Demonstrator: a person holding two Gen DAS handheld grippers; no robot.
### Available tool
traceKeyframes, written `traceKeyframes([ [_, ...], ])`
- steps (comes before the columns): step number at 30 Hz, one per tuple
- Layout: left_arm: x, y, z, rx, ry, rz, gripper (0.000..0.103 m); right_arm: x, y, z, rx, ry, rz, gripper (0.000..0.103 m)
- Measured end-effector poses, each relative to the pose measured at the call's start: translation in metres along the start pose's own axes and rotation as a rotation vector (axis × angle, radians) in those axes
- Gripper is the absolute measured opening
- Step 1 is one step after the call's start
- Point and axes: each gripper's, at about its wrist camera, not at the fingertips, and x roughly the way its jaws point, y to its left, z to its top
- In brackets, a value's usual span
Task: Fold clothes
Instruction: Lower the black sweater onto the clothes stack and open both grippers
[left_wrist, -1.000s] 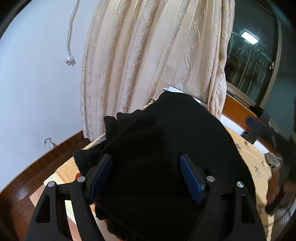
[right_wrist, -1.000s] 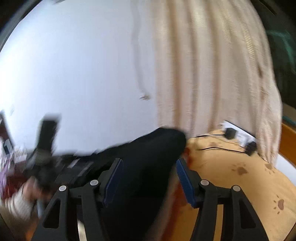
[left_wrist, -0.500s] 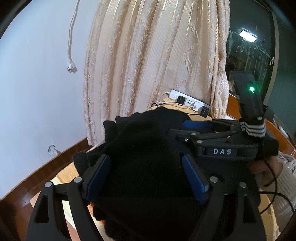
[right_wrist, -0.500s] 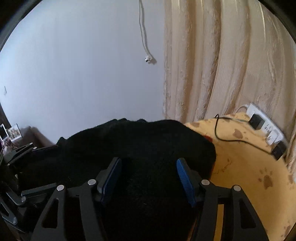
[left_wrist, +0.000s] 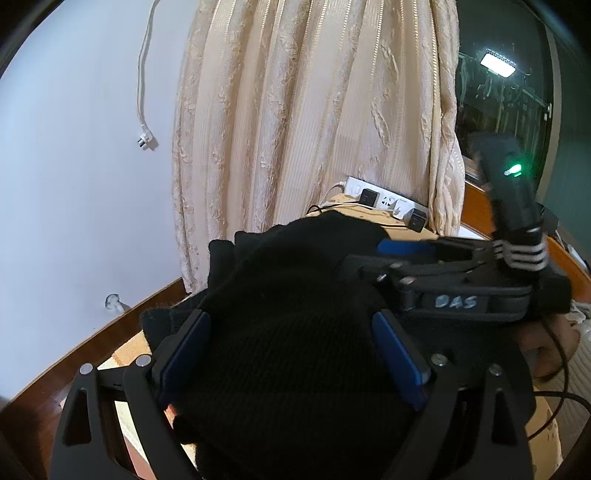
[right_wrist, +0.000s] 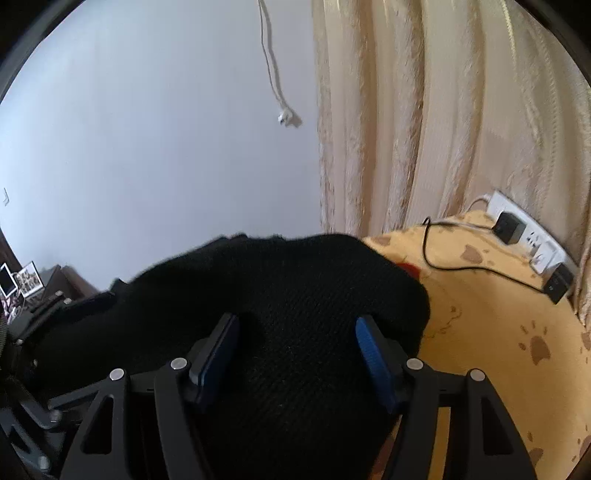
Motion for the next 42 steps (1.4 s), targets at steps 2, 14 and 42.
traceKeyframes([
  [2,-0.001,-0.001,-0.002,-0.003,-0.007,0.008,0.091,-0.007,0.001,0.000,0.002,-0.018,-0.007,0.068],
  [14,-0.005,-0.012,-0.006,0.011,-0.041,0.095,0.094,-0.018,0.007,-0.024,0.005,-0.101,-0.073,0.082],
  [42,-0.041,0.008,-0.017,-0.082,-0.084,0.132,0.102,-0.089,0.010,-0.063,0.045,-0.301,-0.221,0.102],
])
